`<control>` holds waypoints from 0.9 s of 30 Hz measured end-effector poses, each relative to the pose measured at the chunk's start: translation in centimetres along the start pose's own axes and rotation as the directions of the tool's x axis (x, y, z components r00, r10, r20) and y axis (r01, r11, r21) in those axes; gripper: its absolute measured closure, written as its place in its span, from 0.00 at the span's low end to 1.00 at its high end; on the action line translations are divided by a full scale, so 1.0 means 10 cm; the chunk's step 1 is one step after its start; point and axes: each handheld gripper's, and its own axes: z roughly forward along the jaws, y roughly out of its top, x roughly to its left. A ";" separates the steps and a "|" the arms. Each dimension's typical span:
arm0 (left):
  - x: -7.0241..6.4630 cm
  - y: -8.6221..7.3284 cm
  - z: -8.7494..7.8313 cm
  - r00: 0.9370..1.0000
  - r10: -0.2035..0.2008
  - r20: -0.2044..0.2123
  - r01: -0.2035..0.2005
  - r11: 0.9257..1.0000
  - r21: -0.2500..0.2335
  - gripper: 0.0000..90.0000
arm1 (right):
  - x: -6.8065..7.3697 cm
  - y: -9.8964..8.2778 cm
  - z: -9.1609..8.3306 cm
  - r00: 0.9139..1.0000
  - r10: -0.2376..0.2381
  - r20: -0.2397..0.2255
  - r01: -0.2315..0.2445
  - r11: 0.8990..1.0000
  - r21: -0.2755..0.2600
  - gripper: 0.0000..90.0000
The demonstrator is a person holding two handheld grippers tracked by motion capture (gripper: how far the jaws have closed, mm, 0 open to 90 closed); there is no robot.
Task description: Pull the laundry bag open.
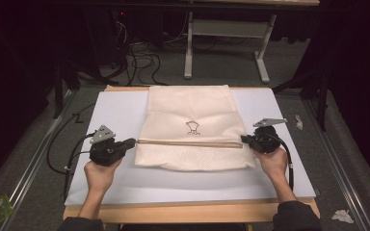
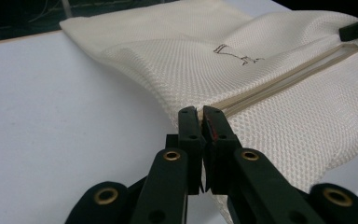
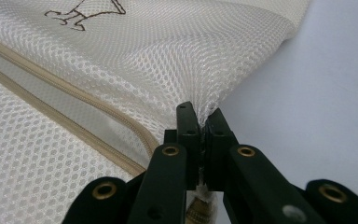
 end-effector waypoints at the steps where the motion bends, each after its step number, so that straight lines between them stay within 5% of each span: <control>1: 0.00 -0.01 0.00 1.000 -0.002 0.000 0.002 1.000 0.005 0.97 | 0.00 0.00 0.00 1.000 -0.005 0.001 0.005 1.000 0.002 0.99; 8: 0.01 -0.01 -0.07 0.999 -0.029 0.022 0.029 0.999 -0.023 0.97 | 0.04 0.01 -0.06 1.000 -0.005 -0.019 0.004 1.000 -0.016 0.99; 27: 0.03 -0.08 0.03 0.999 -0.031 0.018 0.031 0.999 0.035 0.97 | 0.07 -0.09 -0.03 0.999 0.018 -0.048 -0.018 1.000 -0.003 0.98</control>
